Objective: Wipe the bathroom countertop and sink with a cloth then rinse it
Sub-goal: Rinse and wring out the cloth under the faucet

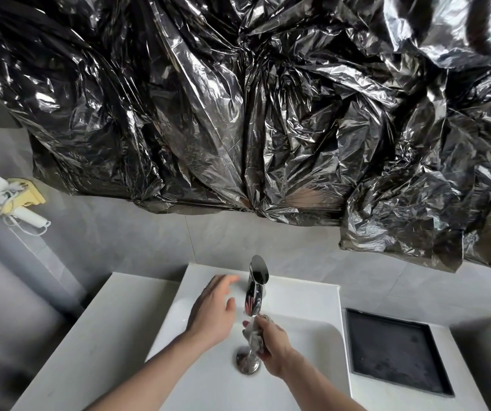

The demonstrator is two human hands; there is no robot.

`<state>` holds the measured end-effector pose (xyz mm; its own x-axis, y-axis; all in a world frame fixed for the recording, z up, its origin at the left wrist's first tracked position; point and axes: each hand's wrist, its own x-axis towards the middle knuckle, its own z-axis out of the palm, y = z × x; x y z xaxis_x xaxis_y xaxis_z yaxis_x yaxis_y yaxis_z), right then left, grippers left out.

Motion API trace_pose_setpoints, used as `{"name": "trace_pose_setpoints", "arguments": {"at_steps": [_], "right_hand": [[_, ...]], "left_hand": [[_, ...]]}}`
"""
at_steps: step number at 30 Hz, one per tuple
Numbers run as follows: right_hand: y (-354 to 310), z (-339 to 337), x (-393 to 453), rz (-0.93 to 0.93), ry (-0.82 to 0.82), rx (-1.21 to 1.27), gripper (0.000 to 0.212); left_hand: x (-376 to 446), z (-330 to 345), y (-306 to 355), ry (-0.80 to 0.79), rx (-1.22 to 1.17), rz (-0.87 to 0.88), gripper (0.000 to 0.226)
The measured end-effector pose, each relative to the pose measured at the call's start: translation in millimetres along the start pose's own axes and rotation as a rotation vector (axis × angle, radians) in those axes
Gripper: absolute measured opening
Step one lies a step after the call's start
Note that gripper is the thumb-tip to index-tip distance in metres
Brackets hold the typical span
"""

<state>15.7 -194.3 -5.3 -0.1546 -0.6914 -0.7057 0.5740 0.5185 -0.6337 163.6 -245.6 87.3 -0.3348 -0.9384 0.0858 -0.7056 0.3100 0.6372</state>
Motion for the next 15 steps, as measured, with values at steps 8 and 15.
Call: {"name": "trace_pose_setpoints", "arguments": {"at_steps": [8, 15], "right_hand": [[3, 1, 3, -0.075, -0.259, -0.143, 0.019], [4, -30, -15, -0.04, -0.15, -0.086, 0.015]], "left_hand": [[11, -10, 42, -0.28, 0.266, 0.267, 0.083], [6, -7, 44, -0.344, 0.357, 0.26, 0.081]]}}
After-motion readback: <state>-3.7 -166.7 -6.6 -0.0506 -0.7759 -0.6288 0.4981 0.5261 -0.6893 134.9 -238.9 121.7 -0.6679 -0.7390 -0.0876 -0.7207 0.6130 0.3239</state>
